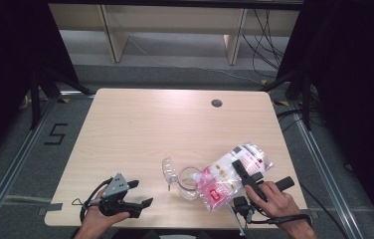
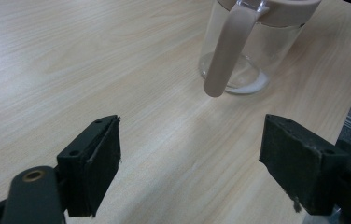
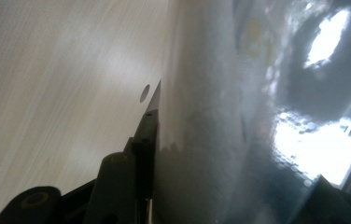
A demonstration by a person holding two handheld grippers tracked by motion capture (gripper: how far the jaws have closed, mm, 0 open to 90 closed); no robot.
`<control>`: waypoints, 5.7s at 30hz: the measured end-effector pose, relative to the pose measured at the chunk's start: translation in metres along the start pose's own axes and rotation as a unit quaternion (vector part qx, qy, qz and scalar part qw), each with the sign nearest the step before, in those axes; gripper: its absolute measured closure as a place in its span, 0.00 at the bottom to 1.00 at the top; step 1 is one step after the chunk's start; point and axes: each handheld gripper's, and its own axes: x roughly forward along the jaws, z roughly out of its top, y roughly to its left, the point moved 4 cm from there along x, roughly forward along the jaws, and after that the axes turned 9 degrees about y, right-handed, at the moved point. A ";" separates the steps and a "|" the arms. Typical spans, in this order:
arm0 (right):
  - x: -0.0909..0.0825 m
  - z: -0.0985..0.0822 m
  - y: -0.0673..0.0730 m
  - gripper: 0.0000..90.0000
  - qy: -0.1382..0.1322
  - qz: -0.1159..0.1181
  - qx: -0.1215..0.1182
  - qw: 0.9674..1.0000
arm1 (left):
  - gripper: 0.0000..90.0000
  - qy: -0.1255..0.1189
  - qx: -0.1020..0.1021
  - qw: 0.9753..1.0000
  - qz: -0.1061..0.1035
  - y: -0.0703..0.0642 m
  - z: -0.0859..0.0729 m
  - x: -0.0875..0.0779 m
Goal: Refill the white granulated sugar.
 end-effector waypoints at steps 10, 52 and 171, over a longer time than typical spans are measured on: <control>-0.002 -0.002 -0.004 0.66 0.012 0.004 -0.012 1.000 | 0.22 0.003 0.002 1.000 -0.001 0.000 0.000 -0.001; -0.006 0.005 -0.007 0.71 -0.007 -0.028 -0.057 0.998 | 0.22 0.005 0.002 1.000 -0.002 0.000 0.000 0.000; -0.013 0.013 -0.030 0.79 -0.030 -0.043 -0.148 0.988 | 0.22 0.005 0.001 1.000 -0.001 0.000 -0.001 0.001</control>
